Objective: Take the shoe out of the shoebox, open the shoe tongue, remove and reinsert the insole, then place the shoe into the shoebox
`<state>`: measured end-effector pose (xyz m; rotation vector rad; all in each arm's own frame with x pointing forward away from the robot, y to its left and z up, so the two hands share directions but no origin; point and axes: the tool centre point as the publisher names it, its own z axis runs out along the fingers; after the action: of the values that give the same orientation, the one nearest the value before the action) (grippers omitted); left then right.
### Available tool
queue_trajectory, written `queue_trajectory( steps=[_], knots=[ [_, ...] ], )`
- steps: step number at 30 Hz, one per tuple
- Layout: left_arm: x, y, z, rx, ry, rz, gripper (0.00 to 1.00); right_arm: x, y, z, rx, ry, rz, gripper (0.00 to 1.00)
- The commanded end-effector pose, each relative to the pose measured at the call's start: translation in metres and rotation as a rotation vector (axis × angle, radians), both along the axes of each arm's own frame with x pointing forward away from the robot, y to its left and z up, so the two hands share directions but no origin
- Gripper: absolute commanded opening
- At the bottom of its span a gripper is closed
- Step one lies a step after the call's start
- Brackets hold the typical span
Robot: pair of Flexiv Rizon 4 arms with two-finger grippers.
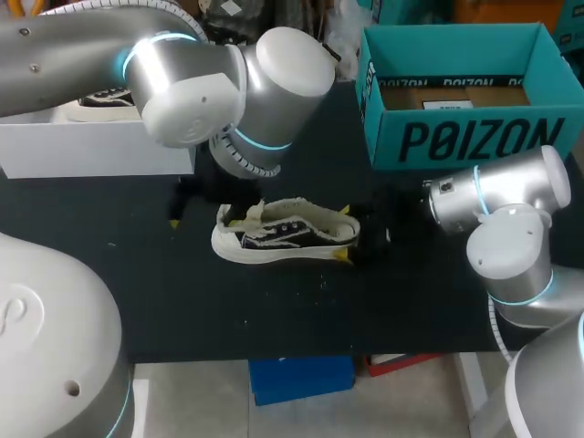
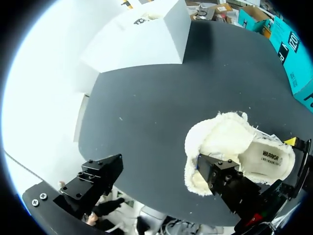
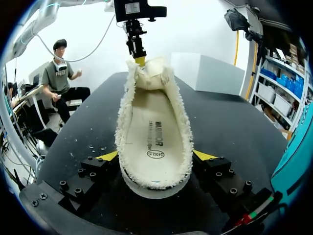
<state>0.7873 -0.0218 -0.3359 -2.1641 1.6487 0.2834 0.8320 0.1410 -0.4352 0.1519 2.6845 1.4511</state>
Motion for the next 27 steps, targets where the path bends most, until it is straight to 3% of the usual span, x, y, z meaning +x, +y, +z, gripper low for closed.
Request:
queue_trajectory(
  steps=[1,15,22,27],
  knots=[
    [0.007,0.002,-0.016,0.01,0.021,0.012,1.0,0.001,-0.002,-0.003,-0.002,0.002,-0.003,0.0],
    [0.009,0.003,-0.037,0.024,0.07,0.03,1.0,0.001,-0.002,-0.003,-0.002,0.002,-0.003,0.0],
    [0.009,0.001,-0.013,-0.015,0.034,-0.017,1.0,0.001,-0.002,-0.003,-0.002,0.002,-0.003,0.0],
    [0.007,-0.009,0.017,-0.04,-0.007,-0.173,1.0,0.001,-0.002,-0.003,-0.002,0.002,-0.003,0.0]
  ],
)
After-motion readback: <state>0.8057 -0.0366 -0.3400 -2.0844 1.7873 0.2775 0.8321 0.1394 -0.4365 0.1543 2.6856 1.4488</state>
